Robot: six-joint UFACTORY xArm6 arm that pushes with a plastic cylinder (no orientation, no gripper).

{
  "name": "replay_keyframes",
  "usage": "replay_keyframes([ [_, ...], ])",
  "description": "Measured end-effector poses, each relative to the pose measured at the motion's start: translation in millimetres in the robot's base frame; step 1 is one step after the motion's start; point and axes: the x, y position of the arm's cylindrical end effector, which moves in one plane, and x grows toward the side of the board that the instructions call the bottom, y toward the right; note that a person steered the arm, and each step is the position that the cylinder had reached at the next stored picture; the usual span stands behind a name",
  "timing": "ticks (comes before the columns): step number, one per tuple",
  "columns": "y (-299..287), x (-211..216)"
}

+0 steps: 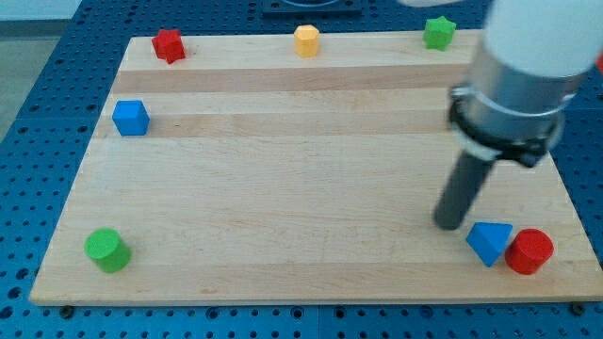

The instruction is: Place your arm to the left of the cube

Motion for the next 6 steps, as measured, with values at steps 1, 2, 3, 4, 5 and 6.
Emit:
replay_keyframes([
  [1,-89,30],
  [2,-186,12],
  [3,-255,-48],
  [4,-321,-67],
  [5,-404,-75],
  [6,-428,-101],
])
